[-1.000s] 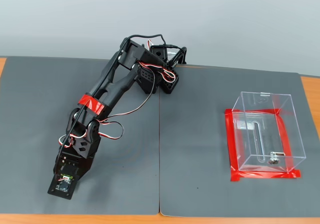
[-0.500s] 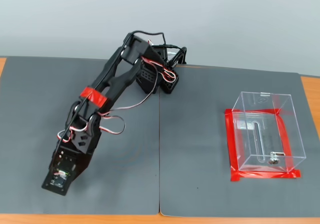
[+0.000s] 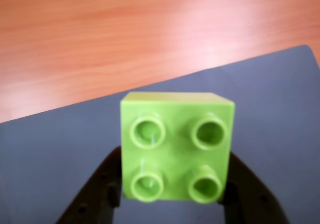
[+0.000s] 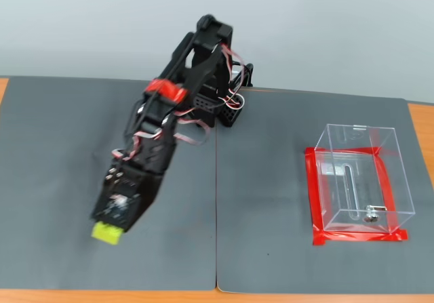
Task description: Pick the green lego block and place it into the transparent box
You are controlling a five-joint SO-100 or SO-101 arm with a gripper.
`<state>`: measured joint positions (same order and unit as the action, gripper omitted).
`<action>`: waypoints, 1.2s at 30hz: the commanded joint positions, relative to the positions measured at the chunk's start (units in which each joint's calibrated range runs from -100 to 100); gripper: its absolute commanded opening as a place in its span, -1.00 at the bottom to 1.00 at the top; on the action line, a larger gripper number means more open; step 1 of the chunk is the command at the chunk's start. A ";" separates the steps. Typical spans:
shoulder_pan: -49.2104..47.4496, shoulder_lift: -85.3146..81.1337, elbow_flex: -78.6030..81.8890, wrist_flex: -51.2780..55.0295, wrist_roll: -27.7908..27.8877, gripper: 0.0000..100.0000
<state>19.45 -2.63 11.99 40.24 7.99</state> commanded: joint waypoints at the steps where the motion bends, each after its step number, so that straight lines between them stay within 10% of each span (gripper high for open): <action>1: -4.05 -8.35 2.80 -0.05 -0.46 -0.75; 36: -62.91 -16.74 1.81 15.75 -7.39 -0.75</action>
<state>-41.34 -17.93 17.65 56.37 0.71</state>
